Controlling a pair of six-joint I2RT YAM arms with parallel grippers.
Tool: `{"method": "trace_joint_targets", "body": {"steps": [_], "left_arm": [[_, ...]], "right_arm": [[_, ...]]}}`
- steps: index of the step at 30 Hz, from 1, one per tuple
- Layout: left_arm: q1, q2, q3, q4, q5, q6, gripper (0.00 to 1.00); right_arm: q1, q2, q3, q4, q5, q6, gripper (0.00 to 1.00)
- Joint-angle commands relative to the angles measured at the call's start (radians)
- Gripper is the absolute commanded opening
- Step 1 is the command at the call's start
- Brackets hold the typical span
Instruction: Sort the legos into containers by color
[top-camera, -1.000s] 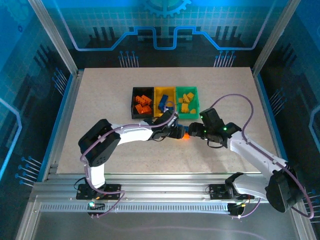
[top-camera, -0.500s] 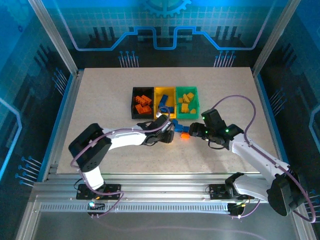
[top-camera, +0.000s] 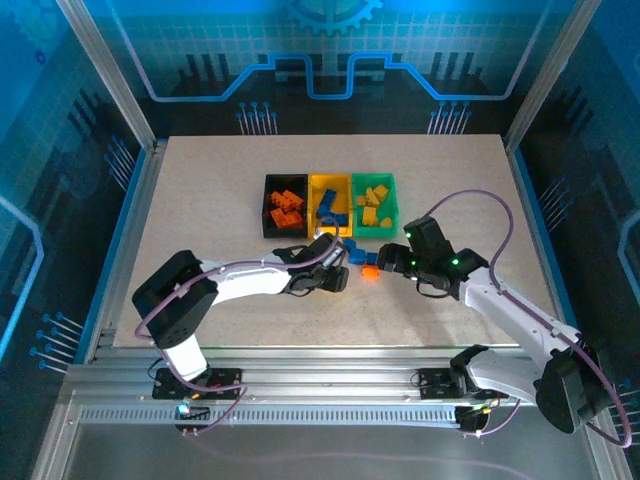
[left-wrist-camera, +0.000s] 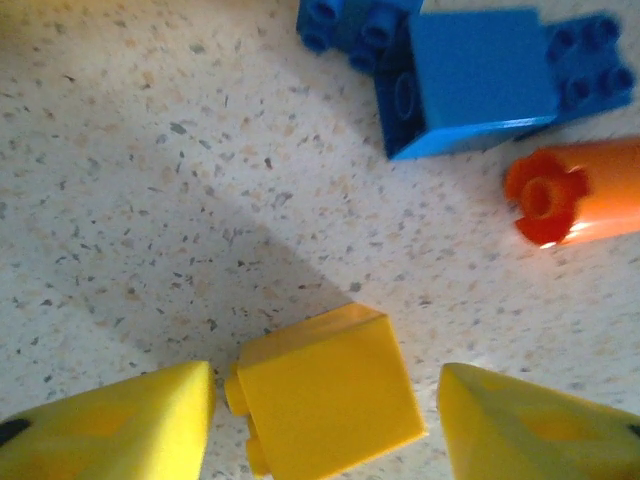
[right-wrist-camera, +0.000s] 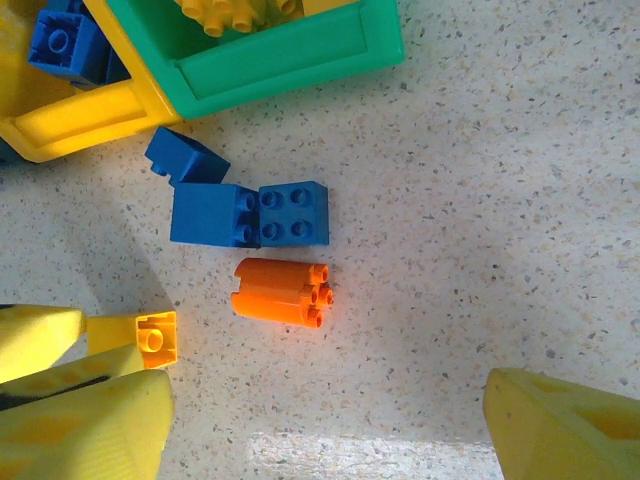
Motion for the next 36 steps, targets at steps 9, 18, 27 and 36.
{"method": "trace_joint_targets", "body": {"steps": [9,18,27,36], "left_arm": [[-0.002,-0.013,-0.013,-0.01,0.014,-0.033,0.32],[0.052,-0.053,0.209,-0.04,0.072,-0.026,0.3],[0.113,0.281,0.727,-0.133,0.043,0.063,0.31],[0.133,0.529,1.029,-0.151,0.014,0.068,0.36]], "right_arm": [[-0.032,-0.043,-0.019,-0.009,-0.006,0.023,0.83],[-0.038,-0.049,-0.042,0.001,-0.007,0.031,0.83],[-0.055,-0.051,-0.069,0.005,-0.034,0.033,0.84],[-0.076,-0.073,-0.076,-0.008,-0.072,0.019,0.84]]}}
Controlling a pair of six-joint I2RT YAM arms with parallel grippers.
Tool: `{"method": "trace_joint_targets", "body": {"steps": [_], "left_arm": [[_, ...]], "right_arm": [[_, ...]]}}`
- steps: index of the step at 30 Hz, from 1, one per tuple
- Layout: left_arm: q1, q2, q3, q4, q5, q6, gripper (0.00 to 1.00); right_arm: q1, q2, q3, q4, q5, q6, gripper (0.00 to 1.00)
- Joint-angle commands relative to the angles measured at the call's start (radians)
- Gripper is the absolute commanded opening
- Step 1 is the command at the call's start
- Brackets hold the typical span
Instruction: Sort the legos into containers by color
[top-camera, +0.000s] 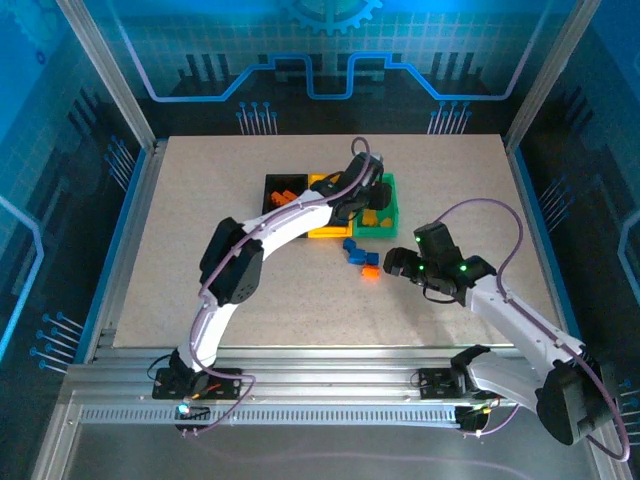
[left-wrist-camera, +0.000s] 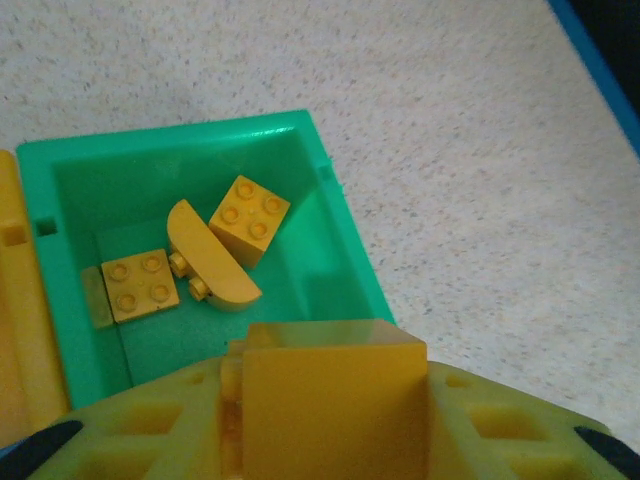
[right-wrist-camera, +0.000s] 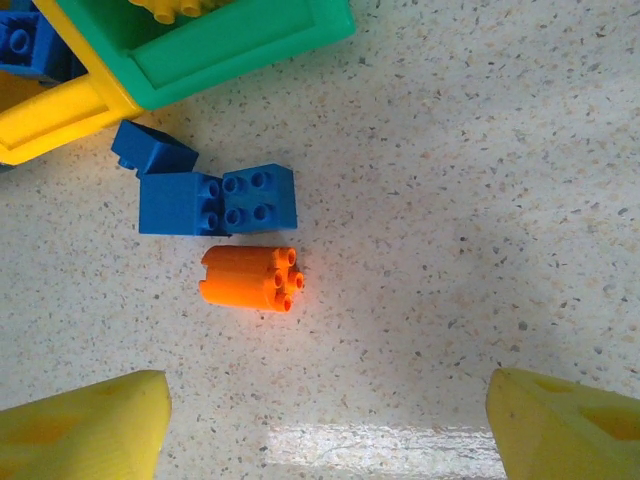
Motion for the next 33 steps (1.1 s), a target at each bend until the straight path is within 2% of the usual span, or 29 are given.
{"method": "trace_joint_targets", "body": {"steps": [1,6,11,12,13,20,27,33], "left_arm": [[0.004,0.053,0.106,-0.045,-0.022,0.02,0.39],[0.004,0.078,0.177,-0.08,-0.008,0.003,0.7],[-0.004,-0.01,0.127,-0.056,0.016,-0.01,0.87],[-0.009,-0.047,0.093,-0.034,0.02,-0.011,0.97],[-0.014,-0.088,0.052,-0.005,0.027,-0.013,0.99],[-0.06,-0.407,-0.298,0.193,0.07,-0.047,0.99],[-0.092,-0.772,-0.79,0.34,0.051,-0.105,0.99],[-0.092,-1.035,-1.169,0.355,-0.022,-0.198,0.99]], "right_arm": [[-0.019,-0.021,-0.016,-0.006,-0.028,0.001,0.84],[-0.025,-0.029,-0.029,-0.001,-0.048,-0.004,0.86],[-0.028,-0.035,-0.034,0.009,-0.048,-0.005,0.87],[-0.028,-0.033,-0.033,0.01,-0.048,-0.005,0.87],[-0.028,-0.032,-0.031,0.01,-0.05,-0.006,0.87],[-0.023,-0.005,-0.03,0.038,-0.054,-0.014,0.88],[0.023,0.07,-0.024,0.085,-0.059,-0.016,0.89],[0.094,0.176,0.017,0.115,-0.017,-0.006,0.9]]}}
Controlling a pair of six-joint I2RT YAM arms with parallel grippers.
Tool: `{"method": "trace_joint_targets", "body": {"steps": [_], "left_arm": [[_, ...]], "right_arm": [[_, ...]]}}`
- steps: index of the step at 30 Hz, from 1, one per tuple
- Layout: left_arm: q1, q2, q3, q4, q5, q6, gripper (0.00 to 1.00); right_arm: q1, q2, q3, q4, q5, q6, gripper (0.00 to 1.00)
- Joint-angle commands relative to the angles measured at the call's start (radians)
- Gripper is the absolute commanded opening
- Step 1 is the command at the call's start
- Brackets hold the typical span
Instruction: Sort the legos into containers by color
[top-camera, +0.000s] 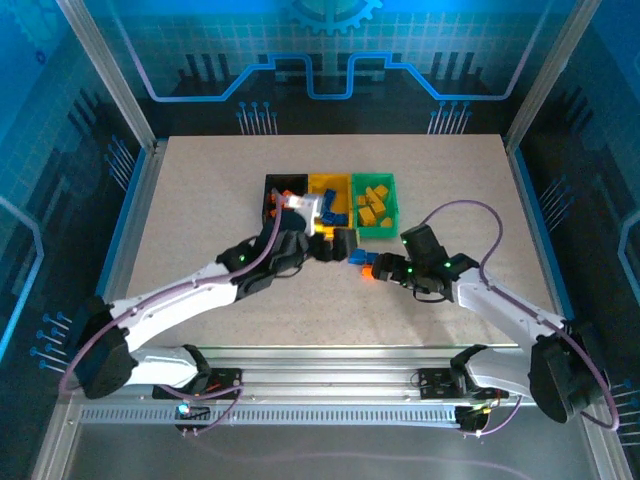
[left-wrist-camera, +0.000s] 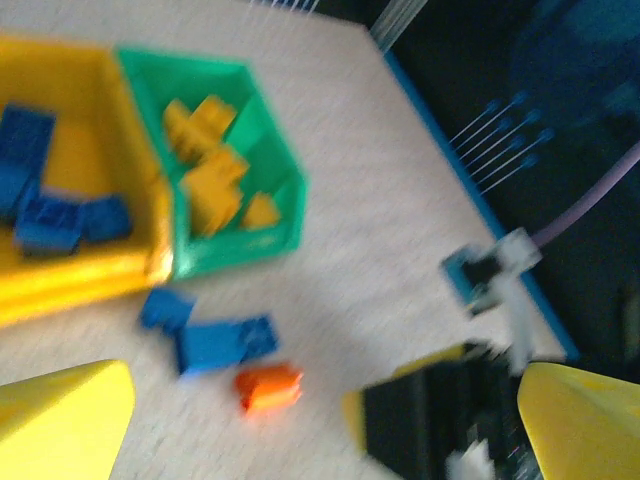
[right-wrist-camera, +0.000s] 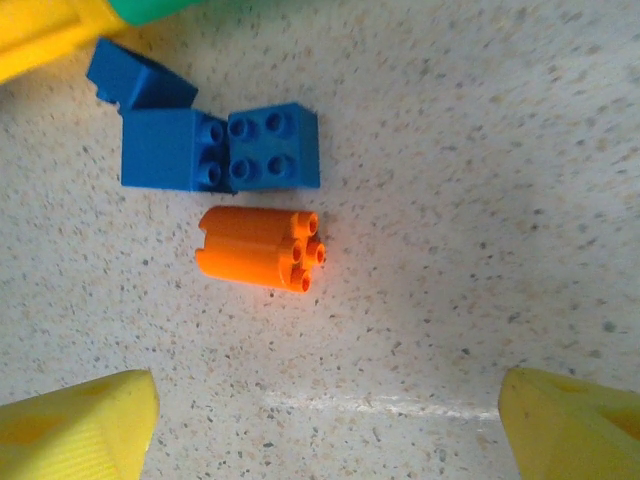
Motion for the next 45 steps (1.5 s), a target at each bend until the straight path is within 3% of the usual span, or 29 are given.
{"method": "trace_joint_targets", "body": {"steps": [1,7,13,24,33,39,45], "left_arm": [[0.004,-0.104,-0.163,0.005,-0.07,-0.081,0.99],[0.004,-0.254,-0.383,-0.007,-0.142,-0.179,0.99],[0.005,-0.331,-0.485,-0.002,-0.185,-0.238,0.99],[0.006,-0.354,-0.488,-0.058,-0.226,-0.239,0.99],[0.007,-0.454,-0.484,-0.17,-0.312,-0.251,0.99],[0.007,-0.606,-0.477,-0.359,-0.467,-0.286,0.99],[0.009,-0.73,-0.5,-0.42,-0.485,-0.301,0.99]], "right_arm": [[0.041,0.054,0.046,0.029,0.043,0.005,0.9],[0.087,0.157,0.089,0.058,0.089,0.023,0.89],[0.109,0.293,0.159,0.064,0.127,0.011,0.85],[0.112,0.482,0.261,0.057,0.156,-0.004,0.72],[0.131,0.447,0.264,0.057,0.149,-0.06,0.48],[0.196,0.347,0.322,0.034,0.093,-0.129,0.46],[0.257,0.479,0.576,0.027,0.056,-0.159,0.48]]}}
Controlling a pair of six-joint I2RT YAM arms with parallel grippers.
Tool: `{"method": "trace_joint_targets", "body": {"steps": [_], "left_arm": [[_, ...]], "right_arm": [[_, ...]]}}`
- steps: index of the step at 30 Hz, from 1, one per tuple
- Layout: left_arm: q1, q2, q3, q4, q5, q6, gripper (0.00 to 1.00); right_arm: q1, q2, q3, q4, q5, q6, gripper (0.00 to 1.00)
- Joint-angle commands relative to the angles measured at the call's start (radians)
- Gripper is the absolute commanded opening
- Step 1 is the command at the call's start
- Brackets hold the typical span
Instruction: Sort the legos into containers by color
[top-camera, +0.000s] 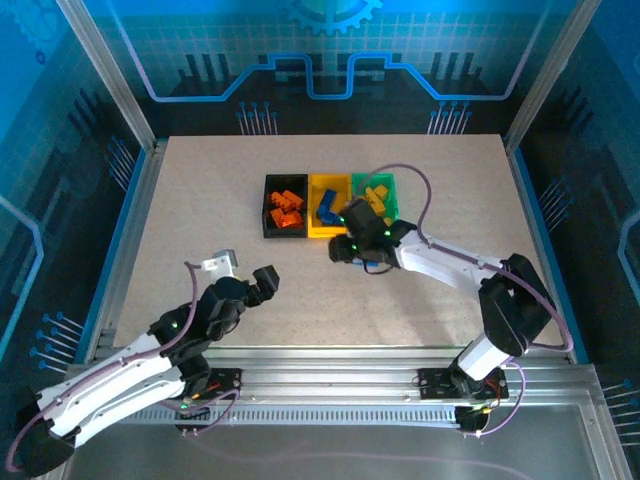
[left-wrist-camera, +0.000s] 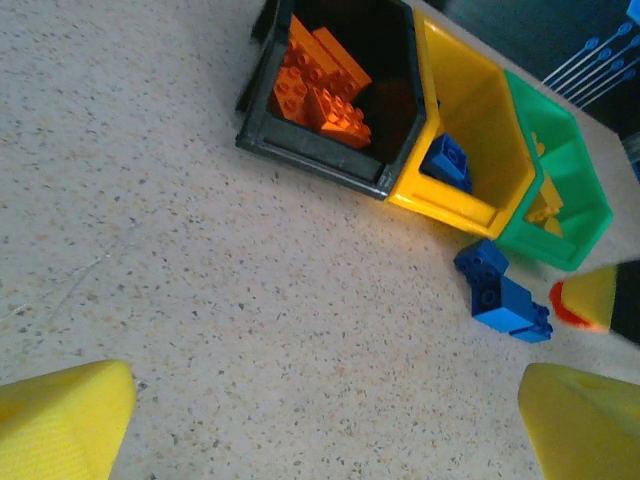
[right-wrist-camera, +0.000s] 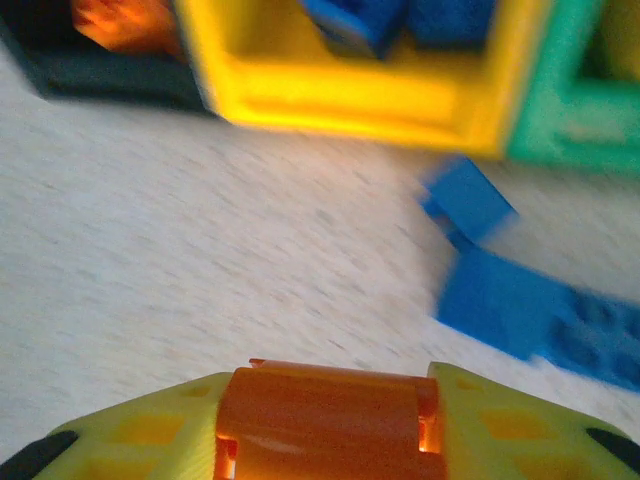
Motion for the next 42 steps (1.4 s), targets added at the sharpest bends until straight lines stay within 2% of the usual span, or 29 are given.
{"method": "trace_joint_targets", "body": {"steps": [1,10,17,19,21,23,26,29,36,42], "left_arm": [[0.008,-0.044,-0.02,-0.081,-0.044,-0.023,0.99],[0.008,-0.05,-0.02,-0.098,0.043,-0.029,0.99],[0.008,-0.055,-0.02,-0.104,0.079,-0.018,0.99],[0.007,-0.054,-0.021,-0.105,0.087,-0.017,0.99],[0.009,-0.054,-0.023,-0.103,0.094,-0.011,0.99],[0.008,-0.055,-0.025,-0.099,0.096,-0.008,0.99],[0.008,-0.054,-0.024,-0.09,0.098,-0.002,0.99],[0.008,-0.055,-0.025,-0.072,0.108,0.011,0.99],[0.009,-0.041,-0.025,-0.007,0.114,0.039,0.99],[0.011,0.051,-0.015,0.079,0.148,0.063,0.99]], "right_arm": [[0.017,0.1,0.148,0.013,-0.033,-0.03,0.48],[0.006,0.489,0.637,-0.021,-0.058,-0.012,0.5],[0.001,0.689,0.917,-0.045,-0.064,-0.018,0.53],[-0.002,0.748,0.997,-0.074,-0.084,-0.018,0.61],[-0.002,0.776,1.062,-0.113,-0.083,-0.015,0.74],[-0.002,0.775,1.083,-0.124,-0.081,-0.018,0.79],[0.0,0.73,1.063,-0.124,-0.075,-0.026,0.81],[0.0,0.626,0.965,-0.103,-0.07,-0.024,0.81],[0.006,0.273,0.493,0.017,-0.038,0.014,0.81],[-0.005,0.014,0.113,-0.018,0.051,0.079,0.82]]}}
